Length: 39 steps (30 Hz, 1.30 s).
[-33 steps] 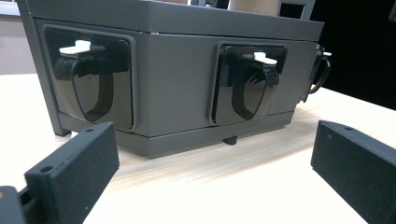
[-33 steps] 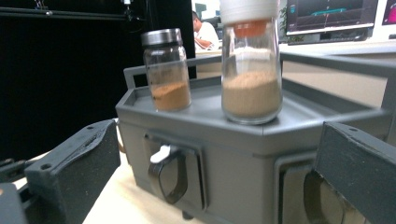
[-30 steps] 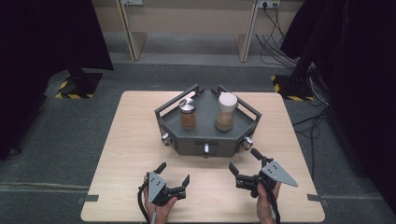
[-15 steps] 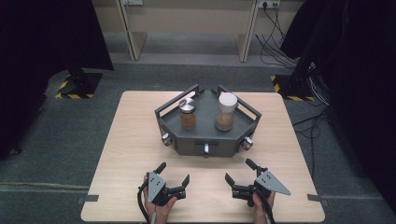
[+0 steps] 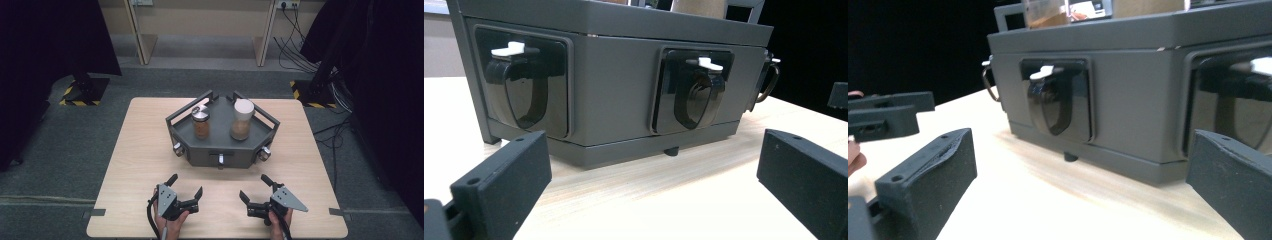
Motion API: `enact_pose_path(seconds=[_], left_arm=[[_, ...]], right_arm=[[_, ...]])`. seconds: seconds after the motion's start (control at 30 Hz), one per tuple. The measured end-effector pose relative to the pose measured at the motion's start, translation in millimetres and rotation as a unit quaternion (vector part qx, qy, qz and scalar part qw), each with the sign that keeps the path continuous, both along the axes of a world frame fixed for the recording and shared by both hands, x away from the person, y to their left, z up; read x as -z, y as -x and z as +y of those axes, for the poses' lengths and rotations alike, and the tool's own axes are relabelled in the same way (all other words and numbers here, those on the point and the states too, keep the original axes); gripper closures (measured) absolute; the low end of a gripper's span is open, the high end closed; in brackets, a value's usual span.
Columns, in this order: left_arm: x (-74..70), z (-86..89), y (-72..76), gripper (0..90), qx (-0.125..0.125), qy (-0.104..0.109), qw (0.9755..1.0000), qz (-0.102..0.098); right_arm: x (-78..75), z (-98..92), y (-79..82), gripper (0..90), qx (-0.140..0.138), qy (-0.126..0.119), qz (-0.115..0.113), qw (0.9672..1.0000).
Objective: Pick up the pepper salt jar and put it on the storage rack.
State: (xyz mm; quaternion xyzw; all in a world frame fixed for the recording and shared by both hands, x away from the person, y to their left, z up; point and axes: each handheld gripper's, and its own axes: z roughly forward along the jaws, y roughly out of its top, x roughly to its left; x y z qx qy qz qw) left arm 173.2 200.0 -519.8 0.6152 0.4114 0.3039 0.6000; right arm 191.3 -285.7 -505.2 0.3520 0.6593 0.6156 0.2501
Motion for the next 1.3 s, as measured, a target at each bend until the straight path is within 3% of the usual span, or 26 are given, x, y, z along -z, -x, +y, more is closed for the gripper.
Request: enact_pose_path(seconds=[0.23, 0.57, 1.3], left_arm=[[0.1, -0.1, 0.2, 0.2, 0.000, 0.000, 1.0000, 0.000], [-0.4, -0.6, 0.1, 0.2, 0.000, -0.003, 1.0000, 0.000], [-0.9, -1.2, 0.1, 0.2, 0.001, -0.007, 1.0000, -0.001]], right_arm=[[2.3, 7.1, 1.1, 0.6, -0.002, 0.014, 0.000, 0.9999], [3.1, 10.8, 0.9, 0.6, 0.000, 0.015, 0.002, 0.9999], [5.3, 9.3, 2.1, 0.6, 0.006, 0.002, 0.005, 1.0000]])
